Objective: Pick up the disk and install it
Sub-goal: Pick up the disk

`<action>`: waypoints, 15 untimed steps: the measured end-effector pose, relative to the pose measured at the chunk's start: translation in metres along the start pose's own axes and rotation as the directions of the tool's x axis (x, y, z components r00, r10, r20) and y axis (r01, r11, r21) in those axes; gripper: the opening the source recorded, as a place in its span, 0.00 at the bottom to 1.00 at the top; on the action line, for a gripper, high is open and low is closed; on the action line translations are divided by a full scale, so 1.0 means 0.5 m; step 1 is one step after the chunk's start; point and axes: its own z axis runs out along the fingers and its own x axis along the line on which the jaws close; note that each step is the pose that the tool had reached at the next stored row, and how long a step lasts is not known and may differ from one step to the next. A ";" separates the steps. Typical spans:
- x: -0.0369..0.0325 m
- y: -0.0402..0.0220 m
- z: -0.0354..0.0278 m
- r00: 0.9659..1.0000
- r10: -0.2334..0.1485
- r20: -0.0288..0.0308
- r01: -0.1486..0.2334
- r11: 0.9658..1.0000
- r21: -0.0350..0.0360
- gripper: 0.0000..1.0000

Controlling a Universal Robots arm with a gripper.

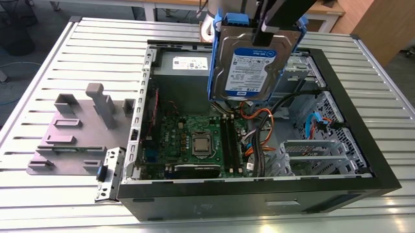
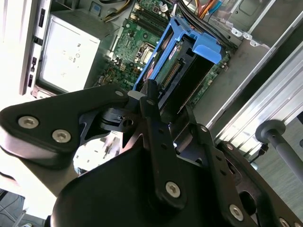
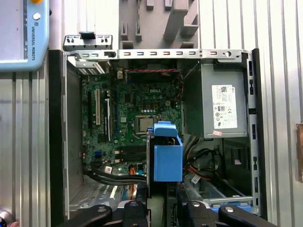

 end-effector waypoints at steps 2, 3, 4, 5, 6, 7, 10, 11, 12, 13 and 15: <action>0.002 0.000 0.000 1.000 0.000 0.000 0.000 1.000 0.000 0.35; 0.003 0.000 0.000 1.000 0.000 0.000 0.000 1.000 0.000 0.35; 0.005 0.000 0.000 1.000 0.000 0.000 0.000 1.000 0.000 0.35; 0.006 0.000 0.000 1.000 0.000 0.000 0.000 1.000 0.000 0.35; 0.007 0.000 0.000 1.000 0.000 0.000 0.000 1.000 0.000 0.35; 0.008 0.000 -0.001 1.000 0.000 0.000 0.000 1.000 0.000 0.35; 0.011 0.000 -0.001 1.000 0.000 0.000 0.000 1.000 0.000 0.35; 0.013 -0.001 -0.001 1.000 0.000 0.000 0.000 1.000 0.000 0.35; 0.014 -0.001 -0.001 1.000 0.000 0.000 0.000 1.000 0.000 0.35; 0.015 -0.001 -0.001 1.000 0.000 0.000 0.000 1.000 0.000 0.35; 0.017 -0.001 -0.001 1.000 0.000 0.000 0.000 1.000 0.000 0.35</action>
